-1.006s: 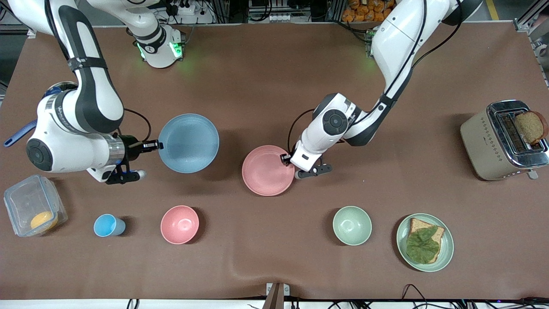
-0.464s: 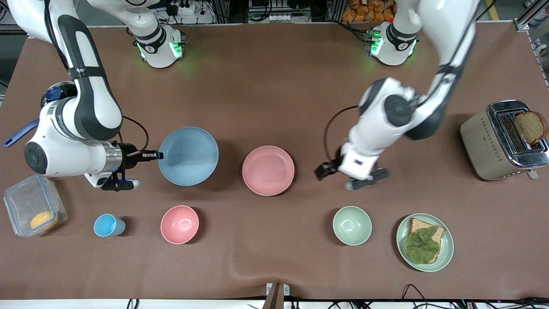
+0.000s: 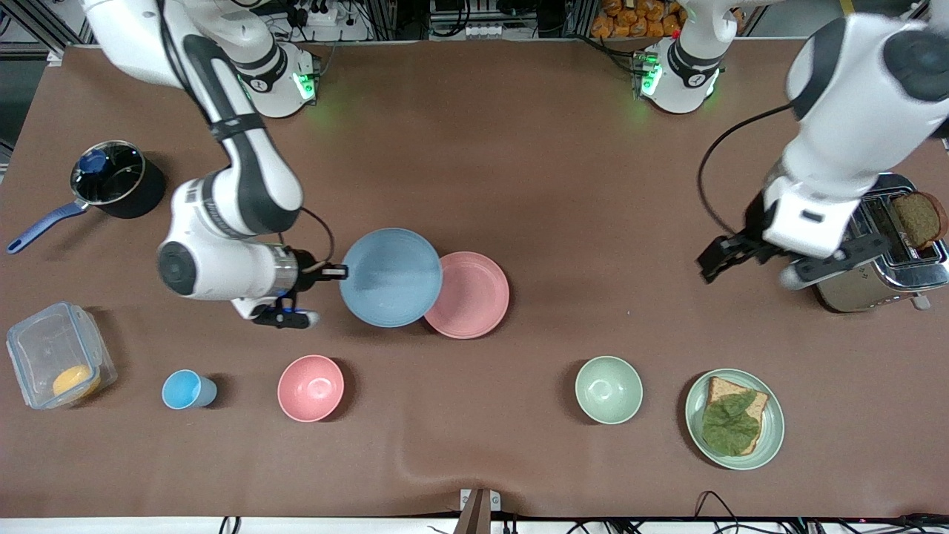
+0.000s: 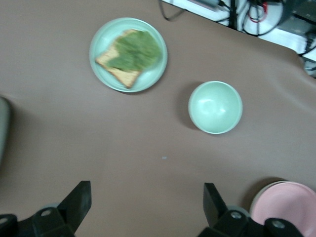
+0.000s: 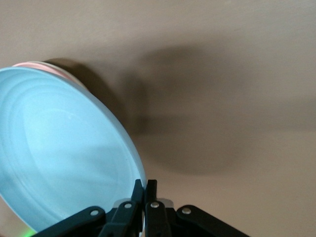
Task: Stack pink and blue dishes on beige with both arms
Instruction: 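Lower the blue plate onto the pink plate with the right gripper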
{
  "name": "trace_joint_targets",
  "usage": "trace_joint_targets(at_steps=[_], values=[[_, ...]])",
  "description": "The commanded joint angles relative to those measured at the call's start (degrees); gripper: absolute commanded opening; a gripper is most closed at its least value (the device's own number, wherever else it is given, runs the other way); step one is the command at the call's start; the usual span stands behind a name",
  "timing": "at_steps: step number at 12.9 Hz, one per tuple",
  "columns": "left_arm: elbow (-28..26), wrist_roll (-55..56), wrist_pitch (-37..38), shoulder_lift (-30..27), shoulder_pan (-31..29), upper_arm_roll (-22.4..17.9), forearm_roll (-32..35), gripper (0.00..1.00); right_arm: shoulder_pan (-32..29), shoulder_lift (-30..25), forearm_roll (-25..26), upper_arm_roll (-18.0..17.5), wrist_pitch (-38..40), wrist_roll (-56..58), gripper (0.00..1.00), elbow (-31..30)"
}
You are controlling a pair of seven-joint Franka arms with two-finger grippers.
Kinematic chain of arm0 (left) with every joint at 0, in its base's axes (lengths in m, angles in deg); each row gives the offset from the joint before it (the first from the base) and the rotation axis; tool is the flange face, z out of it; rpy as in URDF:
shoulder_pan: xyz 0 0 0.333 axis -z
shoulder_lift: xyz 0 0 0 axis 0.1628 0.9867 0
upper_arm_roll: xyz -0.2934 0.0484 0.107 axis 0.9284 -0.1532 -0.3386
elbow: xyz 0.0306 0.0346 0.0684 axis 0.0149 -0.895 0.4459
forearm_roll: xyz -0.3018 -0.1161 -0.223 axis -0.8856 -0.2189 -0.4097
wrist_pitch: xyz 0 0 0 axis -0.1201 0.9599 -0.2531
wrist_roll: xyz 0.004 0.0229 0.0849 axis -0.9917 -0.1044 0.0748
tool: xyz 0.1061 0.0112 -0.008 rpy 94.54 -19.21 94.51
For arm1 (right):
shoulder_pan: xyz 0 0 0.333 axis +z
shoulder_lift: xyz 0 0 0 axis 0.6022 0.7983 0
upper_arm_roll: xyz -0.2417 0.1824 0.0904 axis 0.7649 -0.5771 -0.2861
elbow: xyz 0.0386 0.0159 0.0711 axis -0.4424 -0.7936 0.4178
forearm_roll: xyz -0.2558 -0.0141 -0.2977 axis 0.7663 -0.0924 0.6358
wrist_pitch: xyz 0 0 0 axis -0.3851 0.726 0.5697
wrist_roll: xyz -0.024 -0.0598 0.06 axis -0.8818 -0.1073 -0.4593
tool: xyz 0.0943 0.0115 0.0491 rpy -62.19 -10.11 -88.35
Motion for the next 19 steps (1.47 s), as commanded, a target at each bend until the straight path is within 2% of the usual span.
trace_joint_targets(at_steps=[1,2,4,5,14,19], values=[[0.14,-7.87,4.34,-3.76,-4.47,0.51,0.02,1.00,4.60,1.71,-2.05,0.48,-4.56,-4.25,0.00,0.86],[0.23,-10.68,5.92,-4.21,-3.79,-1.84,-0.59,1.00,5.75,3.02,-2.14,0.48,-5.71,-5.57,0.00,2.09],[2.32,-12.82,9.96,-4.21,2.26,-10.44,-1.21,1.00,8.82,5.49,-1.97,0.57,-6.95,-8.38,0.00,4.38],[5.13,-14.13,12.24,-3.78,2.28,-11.34,-1.21,1.00,9.44,6.10,-1.79,0.57,-7.91,-9.00,0.00,4.47],[7.97,-14.93,14.46,-3.77,2.19,-11.62,-2.62,1.00,10.77,10.41,-1.27,0.57,-13.89,-8.92,0.00,4.82],[10.43,-14.84,17.10,-3.33,2.11,-12.06,-5.78,1.00,11.30,10.94,-1.88,0.57,-15.04,-9.01,0.00,4.82]])
